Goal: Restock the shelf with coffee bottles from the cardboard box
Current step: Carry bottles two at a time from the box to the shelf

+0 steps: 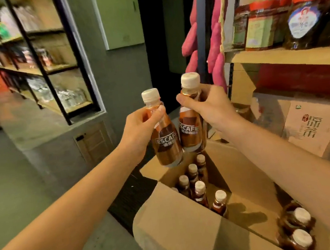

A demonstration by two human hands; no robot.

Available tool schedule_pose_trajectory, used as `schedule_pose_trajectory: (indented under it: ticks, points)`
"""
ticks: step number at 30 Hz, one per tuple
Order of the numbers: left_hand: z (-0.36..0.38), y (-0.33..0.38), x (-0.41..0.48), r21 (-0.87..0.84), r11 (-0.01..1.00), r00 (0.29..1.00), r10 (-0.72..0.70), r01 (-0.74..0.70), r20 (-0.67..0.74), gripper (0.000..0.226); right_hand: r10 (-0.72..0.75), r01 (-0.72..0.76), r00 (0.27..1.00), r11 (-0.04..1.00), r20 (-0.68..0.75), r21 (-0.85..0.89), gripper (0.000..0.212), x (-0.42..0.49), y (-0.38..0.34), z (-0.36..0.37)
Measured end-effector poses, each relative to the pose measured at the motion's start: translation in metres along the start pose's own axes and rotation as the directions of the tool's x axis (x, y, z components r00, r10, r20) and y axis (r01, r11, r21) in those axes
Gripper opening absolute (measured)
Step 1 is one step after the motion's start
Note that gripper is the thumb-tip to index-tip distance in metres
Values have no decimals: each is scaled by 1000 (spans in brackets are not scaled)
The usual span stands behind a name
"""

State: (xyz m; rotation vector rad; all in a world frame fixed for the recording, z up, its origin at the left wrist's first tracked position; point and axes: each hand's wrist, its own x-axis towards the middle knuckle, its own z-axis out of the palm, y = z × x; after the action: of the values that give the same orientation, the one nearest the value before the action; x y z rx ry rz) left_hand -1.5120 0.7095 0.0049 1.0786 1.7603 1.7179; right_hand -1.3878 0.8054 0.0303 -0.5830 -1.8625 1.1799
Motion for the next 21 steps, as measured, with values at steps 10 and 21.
schedule_pose_trajectory:
  ticks: [10,21]
  points:
    - [-214,10,-5,34,993,898,120,-117,-424,17,-106,38,923,982,370,187,29,51,-56,202]
    - [-506,-4,-1,182,976,807,203,-120,-554,12,-187,-16,825,936,533,352,46,98,-125,506]
